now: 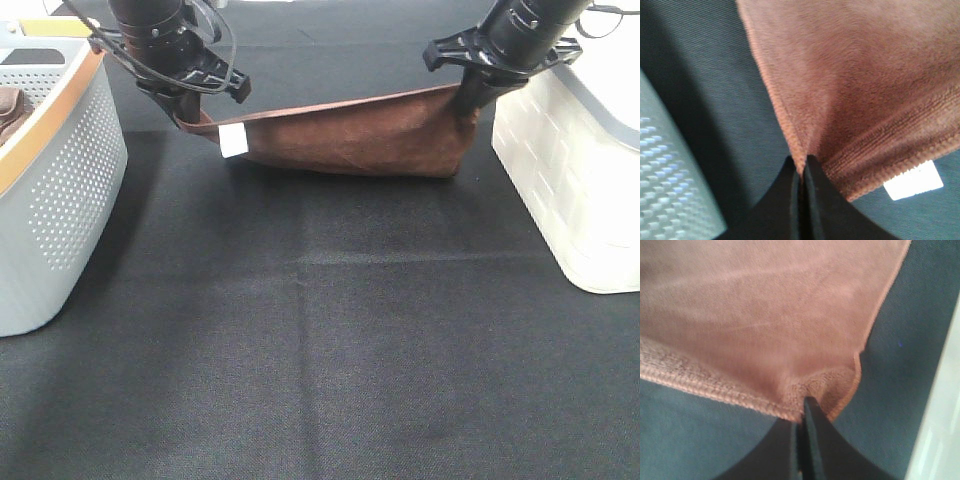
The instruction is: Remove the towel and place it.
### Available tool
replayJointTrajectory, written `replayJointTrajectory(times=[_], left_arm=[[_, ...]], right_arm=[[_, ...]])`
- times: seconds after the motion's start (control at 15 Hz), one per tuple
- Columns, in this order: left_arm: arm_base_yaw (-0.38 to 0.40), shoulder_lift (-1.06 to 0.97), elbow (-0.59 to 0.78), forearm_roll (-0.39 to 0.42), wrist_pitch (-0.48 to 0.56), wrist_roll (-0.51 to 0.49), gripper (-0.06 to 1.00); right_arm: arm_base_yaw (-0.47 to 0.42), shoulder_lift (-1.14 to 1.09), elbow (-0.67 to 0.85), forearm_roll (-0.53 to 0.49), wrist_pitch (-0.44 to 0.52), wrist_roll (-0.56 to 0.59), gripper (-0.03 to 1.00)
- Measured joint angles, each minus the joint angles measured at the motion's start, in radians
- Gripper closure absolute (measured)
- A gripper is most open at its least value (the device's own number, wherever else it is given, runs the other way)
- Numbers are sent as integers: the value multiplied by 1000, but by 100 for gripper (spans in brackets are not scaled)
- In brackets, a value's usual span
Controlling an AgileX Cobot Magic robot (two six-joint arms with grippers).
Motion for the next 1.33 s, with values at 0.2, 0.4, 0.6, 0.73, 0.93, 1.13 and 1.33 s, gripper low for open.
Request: replayJointTrajectory(times=[0.2, 0.4, 0.6, 0.73, 0.93, 1.13, 1.33], left_arm=[[-16, -2, 0, -13, 17, 3, 94], [-22, -28, 0, 5, 25, 3, 94], [-22, -93, 52, 28, 26, 4, 94], [-22, -143, 193, 26, 28, 4, 94], [-24, -183, 339, -4, 28, 4, 94], [-24, -189, 418, -71, 28, 4, 94], [-24, -189, 463, -105, 28, 4, 94]], right_arm=[[1, -54, 8, -8, 32, 19, 97], [37, -88, 8, -42, 32, 19, 97], [101, -92, 8, -63, 83, 20, 97], [117, -92, 10, -63, 144, 22, 97], [118, -92, 17, -20, 228, 22, 97], [118, -92, 115, 10, 263, 11, 97], [118, -92, 188, 13, 266, 11, 97]])
